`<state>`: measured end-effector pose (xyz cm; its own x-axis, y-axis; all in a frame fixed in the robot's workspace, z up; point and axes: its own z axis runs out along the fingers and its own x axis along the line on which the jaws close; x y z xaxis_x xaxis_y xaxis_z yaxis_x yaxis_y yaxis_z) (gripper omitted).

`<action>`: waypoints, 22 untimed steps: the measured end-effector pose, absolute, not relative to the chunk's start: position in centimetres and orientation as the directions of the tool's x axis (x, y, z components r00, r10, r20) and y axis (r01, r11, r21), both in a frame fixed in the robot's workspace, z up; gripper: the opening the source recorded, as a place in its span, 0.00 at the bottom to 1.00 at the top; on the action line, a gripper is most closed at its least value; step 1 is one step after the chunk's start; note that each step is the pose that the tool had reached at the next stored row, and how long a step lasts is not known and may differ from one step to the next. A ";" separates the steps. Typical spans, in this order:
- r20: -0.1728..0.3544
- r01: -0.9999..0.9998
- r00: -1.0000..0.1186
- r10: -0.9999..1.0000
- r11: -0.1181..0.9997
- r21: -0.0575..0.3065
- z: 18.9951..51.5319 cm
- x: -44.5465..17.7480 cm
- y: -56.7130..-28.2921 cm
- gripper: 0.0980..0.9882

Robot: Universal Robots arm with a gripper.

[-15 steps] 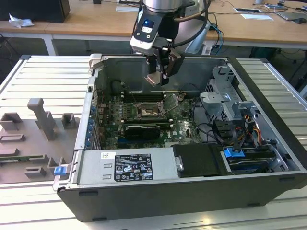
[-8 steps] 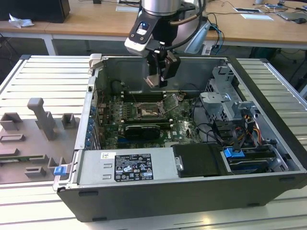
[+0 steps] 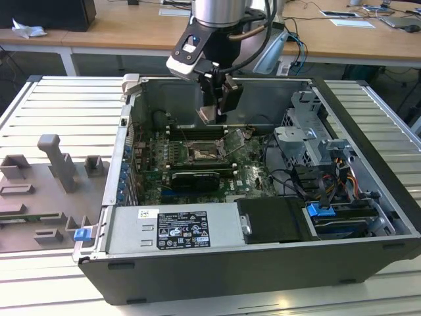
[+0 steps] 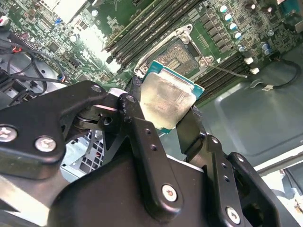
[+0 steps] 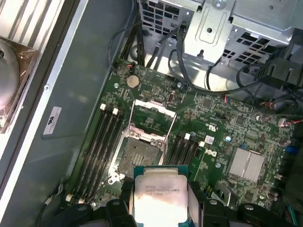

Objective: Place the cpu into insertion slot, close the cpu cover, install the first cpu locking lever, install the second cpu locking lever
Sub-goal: 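Place the cpu into insertion slot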

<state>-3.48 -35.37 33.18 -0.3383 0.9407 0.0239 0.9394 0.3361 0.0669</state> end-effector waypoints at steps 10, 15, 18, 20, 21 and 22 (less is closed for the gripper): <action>0.024 0.988 -0.141 0.990 0.139 0.067 30.6 -3.5 -35.3 0.50; 0.024 0.992 -0.104 0.994 0.102 0.067 29.1 -3.6 -34.3 0.50; 0.024 0.995 -0.074 0.997 0.072 0.067 28.5 -3.6 -34.1 0.50; 0.024 0.997 -0.034 0.999 0.033 0.067 28.1 -3.6 -34.1 0.50; 0.024 0.998 -0.018 1.000 0.016 0.067 27.9 -3.6 -34.1 0.50; 0.024 0.998 0.001 1.000 -0.003 0.067 27.8 -3.6 -34.1 0.50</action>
